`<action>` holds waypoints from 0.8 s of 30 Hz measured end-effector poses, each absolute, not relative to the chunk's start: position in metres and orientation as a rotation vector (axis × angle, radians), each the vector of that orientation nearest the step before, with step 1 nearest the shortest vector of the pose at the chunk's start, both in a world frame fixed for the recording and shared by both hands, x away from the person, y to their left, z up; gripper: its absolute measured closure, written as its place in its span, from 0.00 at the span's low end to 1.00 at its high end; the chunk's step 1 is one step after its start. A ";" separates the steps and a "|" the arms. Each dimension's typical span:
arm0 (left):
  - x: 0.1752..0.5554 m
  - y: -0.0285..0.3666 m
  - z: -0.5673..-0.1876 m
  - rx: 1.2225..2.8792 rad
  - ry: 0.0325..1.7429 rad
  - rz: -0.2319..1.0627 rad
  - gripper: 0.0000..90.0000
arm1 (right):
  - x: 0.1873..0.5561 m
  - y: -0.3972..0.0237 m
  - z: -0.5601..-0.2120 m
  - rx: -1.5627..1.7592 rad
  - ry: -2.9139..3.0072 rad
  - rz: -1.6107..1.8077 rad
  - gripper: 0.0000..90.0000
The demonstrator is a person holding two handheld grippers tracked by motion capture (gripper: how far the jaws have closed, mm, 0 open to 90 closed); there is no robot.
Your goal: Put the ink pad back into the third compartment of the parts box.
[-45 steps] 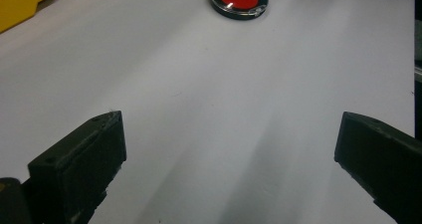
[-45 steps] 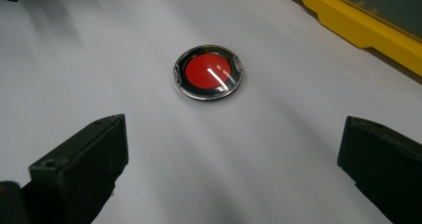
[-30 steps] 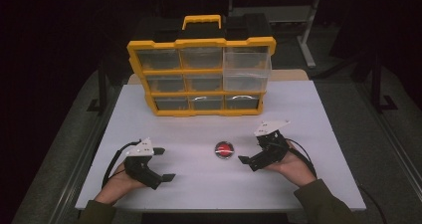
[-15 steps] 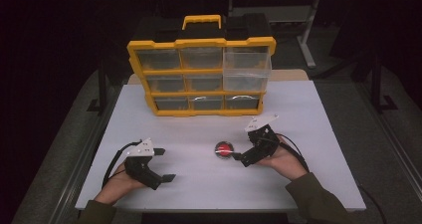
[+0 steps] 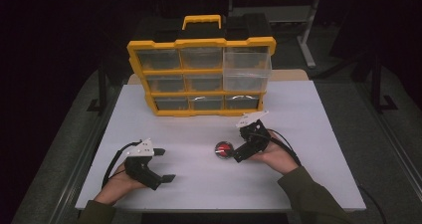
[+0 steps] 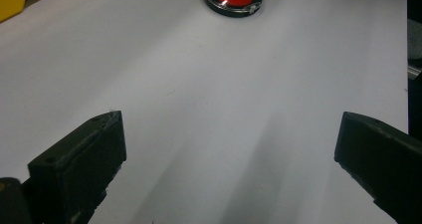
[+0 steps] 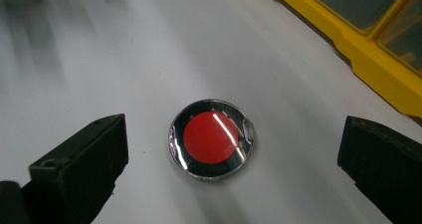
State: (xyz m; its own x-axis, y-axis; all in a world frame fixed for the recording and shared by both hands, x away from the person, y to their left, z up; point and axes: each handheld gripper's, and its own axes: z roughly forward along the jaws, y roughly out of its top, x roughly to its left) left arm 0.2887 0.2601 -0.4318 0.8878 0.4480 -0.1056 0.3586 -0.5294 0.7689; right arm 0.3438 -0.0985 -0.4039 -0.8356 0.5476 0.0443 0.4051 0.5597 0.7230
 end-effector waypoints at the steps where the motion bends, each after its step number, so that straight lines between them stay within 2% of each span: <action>1: 0.289 0.260 -0.432 2.182 0.577 0.130 0.00 | 0.345 -0.097 -0.404 0.802 2.610 1.137 0.00; 24: 0.288 0.261 -0.431 2.167 0.578 0.115 0.00 | 0.361 -0.073 -0.397 0.756 2.623 1.173 0.00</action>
State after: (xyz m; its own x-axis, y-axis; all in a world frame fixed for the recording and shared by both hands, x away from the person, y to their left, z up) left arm 0.2882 0.2606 -0.4311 0.8882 0.4435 -0.1204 0.3633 -0.5172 0.7750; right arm 0.3608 -0.0726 -0.3966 -0.8568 0.5132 0.0496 0.3792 0.5620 0.7351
